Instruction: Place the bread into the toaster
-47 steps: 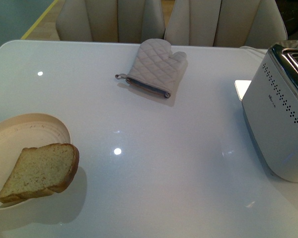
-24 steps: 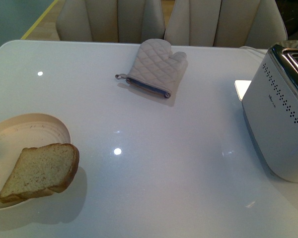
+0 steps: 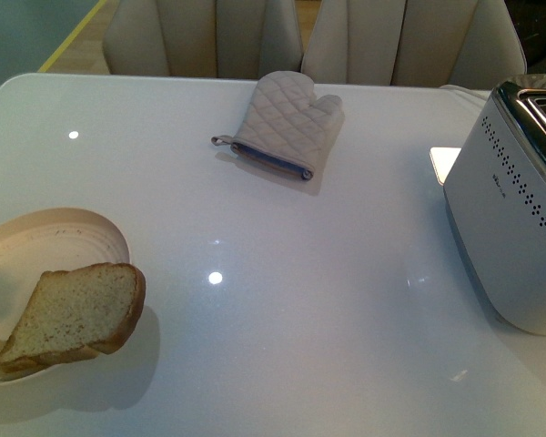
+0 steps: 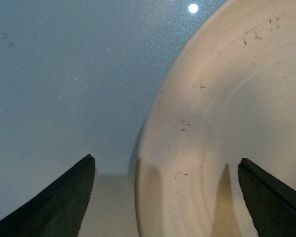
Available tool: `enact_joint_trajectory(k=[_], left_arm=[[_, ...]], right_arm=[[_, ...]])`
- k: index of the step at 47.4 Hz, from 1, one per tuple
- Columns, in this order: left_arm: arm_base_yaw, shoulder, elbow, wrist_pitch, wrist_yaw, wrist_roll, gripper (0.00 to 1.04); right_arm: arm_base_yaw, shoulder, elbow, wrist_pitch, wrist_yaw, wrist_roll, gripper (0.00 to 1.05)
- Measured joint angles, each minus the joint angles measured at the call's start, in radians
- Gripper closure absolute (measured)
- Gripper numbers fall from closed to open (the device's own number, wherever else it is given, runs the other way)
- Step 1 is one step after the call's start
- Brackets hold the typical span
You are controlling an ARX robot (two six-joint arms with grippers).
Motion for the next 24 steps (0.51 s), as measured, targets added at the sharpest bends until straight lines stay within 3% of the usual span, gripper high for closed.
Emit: enact_joint_trajectory(k=[14, 24], left_arm=[[-0.029, 0.037, 0.039, -0.085, -0.002, -0.024, 0.7], [-0.09, 0.019, 0.047, -0.125, 0.012, -0.088, 0.95]], right_arm=[[0.0, 0.0, 0.0, 0.0, 0.0, 0.0, 0.09], [0.0, 0.0, 0.0, 0.0, 0.0, 0.0, 0.09]])
